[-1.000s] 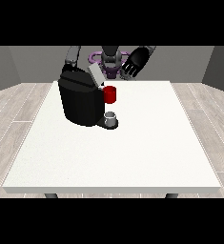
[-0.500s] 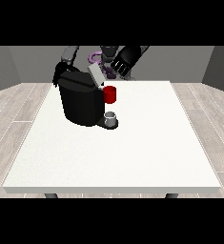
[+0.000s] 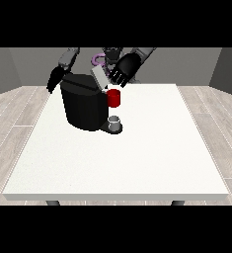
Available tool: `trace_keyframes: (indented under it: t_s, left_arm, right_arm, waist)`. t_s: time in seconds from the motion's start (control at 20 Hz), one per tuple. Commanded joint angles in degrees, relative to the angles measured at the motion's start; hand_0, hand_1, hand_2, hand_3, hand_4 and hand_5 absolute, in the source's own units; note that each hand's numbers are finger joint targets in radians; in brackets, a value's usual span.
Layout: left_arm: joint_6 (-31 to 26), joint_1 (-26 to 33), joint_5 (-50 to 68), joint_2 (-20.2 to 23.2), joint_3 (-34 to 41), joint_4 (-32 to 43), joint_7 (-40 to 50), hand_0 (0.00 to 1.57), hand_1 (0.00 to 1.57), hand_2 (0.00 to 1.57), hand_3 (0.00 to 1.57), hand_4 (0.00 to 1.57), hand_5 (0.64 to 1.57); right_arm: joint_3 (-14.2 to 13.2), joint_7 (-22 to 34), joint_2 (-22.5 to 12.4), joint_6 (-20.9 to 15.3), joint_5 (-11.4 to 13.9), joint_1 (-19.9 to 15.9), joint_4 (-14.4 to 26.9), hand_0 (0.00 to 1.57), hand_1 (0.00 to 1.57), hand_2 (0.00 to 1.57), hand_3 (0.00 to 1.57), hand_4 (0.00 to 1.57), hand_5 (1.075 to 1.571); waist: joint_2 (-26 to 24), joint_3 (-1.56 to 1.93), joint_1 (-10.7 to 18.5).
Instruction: Insert the coffee pod into the coffee machine and close the lid
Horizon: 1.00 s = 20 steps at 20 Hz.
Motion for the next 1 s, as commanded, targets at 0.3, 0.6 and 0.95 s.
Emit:
trace_keyframes:
  t_s: [0.3, 0.6, 0.95]
  left_arm:
    - [-1.8, -1.4, 0.5, 0.6, 0.6, 1.6, -2.1, 1.26, 1.26, 1.29, 1.23, 0.43, 1.571]
    - [0.3, -1.1, -0.9, -2.5, -0.6, 2.5, -0.6, 1.19, 1.19, 1.23, 1.20, 0.44, 1.571]
    - [1.7, -0.9, -1.2, 1.2, 0.9, 4.5, -3.6, 1.20, 1.20, 1.26, 1.20, 0.41, 1.571]
  right_arm:
    - [-1.7, -3.1, -0.3, -1.5, 0.2, 0.9, 2.3, 0.00, 0.00, 0.00, 0.00, 0.00, 1.571]
    - [-1.2, 2.2, 0.2, -2.5, 0.9, -2.3, 1.7, 0.00, 0.00, 0.00, 0.00, 0.13, 1.571]
    - [0.1, 2.0, 0.2, -0.5, 0.2, 0.1, -1.7, 0.00, 0.00, 0.00, 0.00, 0.16, 1.571]
  waist:
    - [2.8, 0.00, 1.2]
    - [1.3, -0.01, 1.6]
    - [2.0, -0.02, -1.4]
